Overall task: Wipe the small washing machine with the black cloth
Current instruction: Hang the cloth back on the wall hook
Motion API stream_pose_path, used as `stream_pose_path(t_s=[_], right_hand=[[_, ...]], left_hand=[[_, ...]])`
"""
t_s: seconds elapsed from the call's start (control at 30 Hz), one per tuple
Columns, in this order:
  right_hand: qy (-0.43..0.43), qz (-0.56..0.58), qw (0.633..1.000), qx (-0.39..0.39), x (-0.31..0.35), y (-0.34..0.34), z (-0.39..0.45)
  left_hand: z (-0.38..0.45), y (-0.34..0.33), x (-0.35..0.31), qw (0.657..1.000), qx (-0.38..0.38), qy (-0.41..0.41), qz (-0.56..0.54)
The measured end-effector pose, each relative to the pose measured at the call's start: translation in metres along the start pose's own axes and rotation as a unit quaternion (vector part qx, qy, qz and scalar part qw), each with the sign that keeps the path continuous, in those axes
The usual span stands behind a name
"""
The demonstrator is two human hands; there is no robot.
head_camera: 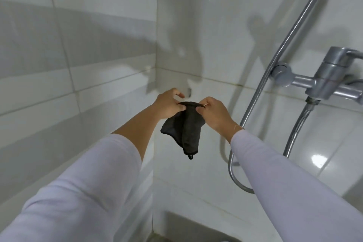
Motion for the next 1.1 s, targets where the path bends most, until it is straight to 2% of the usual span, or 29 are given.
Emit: stream_pose_path(t_s=[0.1, 0.3, 0.43, 0.6, 0.73, 0.9, 1.1], right_hand=[[0.027, 0.020, 0.999, -0.028, 0.004, 0.001, 0.014], [0.070, -0.081, 0.990, -0.087, 0.006, -0.017, 0.043], [0.079, -0.140, 0.981, -0.111, -0.004, -0.031, 0.056], [0.134, -0.236, 0.956, -0.109, -0.008, -0.046, 0.060], [0.151, -0.275, 0.944, -0.105, -0.013, -0.054, 0.066], [0.147, -0.265, 0.946, -0.110, -0.023, -0.063, 0.062], [0.133, -0.254, 0.953, -0.101, -0.030, -0.068, 0.057]], left_hand=[[0.020, 0.004, 0.000, 0.999, -0.039, -0.006, -0.026], [0.050, -0.005, -0.004, 0.987, -0.144, -0.076, 0.002], [0.066, -0.014, 0.009, 0.980, -0.186, -0.069, -0.019], [0.078, -0.029, 0.023, 0.975, -0.217, -0.044, -0.032], [0.082, -0.038, 0.028, 0.974, -0.221, -0.029, -0.032], [0.075, -0.046, 0.040, 0.975, -0.212, 0.018, -0.067], [0.055, -0.064, 0.058, 0.979, -0.165, 0.070, -0.101]])
Point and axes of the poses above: each hand's wrist, its own z-axis towards the middle knuckle, its own y-axis out of the back of the hand, x = y × z, the point moved 9 cm from there along z, towards the middle knuckle, and after that the axes turned 14 degrees about -x, right-handed, at the moved point
